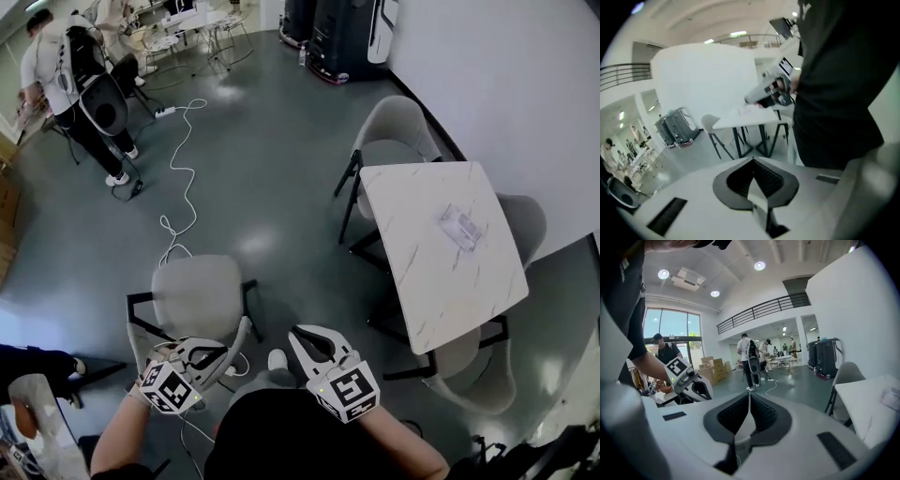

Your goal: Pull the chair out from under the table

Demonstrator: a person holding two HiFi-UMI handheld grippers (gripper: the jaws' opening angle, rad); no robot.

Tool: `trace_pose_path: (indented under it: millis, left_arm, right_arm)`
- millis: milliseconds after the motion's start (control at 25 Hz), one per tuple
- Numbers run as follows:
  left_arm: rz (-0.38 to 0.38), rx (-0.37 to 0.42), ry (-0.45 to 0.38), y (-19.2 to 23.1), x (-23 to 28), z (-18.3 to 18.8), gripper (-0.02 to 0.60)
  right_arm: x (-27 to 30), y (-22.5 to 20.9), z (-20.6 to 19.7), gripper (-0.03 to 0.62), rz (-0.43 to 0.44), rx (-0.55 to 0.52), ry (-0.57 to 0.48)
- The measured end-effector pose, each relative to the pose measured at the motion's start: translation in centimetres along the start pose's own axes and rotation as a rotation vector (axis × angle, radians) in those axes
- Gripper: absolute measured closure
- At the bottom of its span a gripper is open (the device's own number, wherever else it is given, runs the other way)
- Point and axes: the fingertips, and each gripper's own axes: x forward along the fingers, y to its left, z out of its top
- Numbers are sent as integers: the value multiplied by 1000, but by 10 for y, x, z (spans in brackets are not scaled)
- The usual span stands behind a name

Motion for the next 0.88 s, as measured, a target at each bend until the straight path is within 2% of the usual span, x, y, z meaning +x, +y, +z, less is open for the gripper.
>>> trace_pose_path:
  millis: [120,280,440,640,720,880]
  left_arm:
    - [28,-131,-216,9,23,86,575]
    - [-8,-171,-369,-6,57,169,577]
    - [-45,-228,-436,-28,100,227,577]
    - [-135,-250,-531,-58,133,294,575]
    - [-177,-244,-553,-72,143,317,577]
    - [-253,-176,-548,-103,160,350,577]
  right_arm:
    - [-33,-31,2,579,-77,41,-25]
    - [-83,-68,7,579,-197,74,-67]
    - [-136,-96,10,579,-311,100,-117]
    - [-195,-117,2,579,-456,136,-176]
    - [-217,-124,1,579,-511,140,-206]
    - [-253,-132,-2,579,-605,117,-220]
